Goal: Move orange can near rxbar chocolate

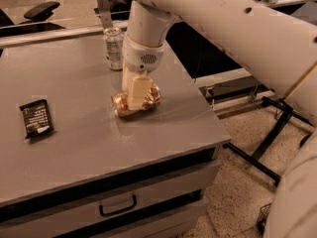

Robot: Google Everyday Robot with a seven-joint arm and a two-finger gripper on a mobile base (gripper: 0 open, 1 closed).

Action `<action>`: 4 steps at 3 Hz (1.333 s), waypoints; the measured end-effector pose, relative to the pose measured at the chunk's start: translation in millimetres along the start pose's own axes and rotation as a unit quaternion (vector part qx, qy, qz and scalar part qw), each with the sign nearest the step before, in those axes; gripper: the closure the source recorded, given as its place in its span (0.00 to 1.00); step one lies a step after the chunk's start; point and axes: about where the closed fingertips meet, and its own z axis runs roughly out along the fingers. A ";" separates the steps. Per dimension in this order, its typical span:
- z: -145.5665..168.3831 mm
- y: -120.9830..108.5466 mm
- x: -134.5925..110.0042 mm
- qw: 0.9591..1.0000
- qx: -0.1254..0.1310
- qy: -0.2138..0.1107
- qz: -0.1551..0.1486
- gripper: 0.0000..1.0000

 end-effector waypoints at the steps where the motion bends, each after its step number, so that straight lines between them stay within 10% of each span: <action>1: -17.1 -11.9 0.3 0.999 0.029 -0.040 0.016 0.85; 2: -48.2 -40.6 13.9 0.975 0.135 -0.165 0.059 1.00; 3: -67.4 -70.2 14.3 0.935 0.219 -0.268 0.078 1.00; 4: -73.9 -87.1 -11.1 0.911 0.250 -0.325 0.045 1.00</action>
Offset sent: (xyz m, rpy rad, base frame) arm 0.0754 -0.0320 0.0891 0.5422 -0.2059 -0.2736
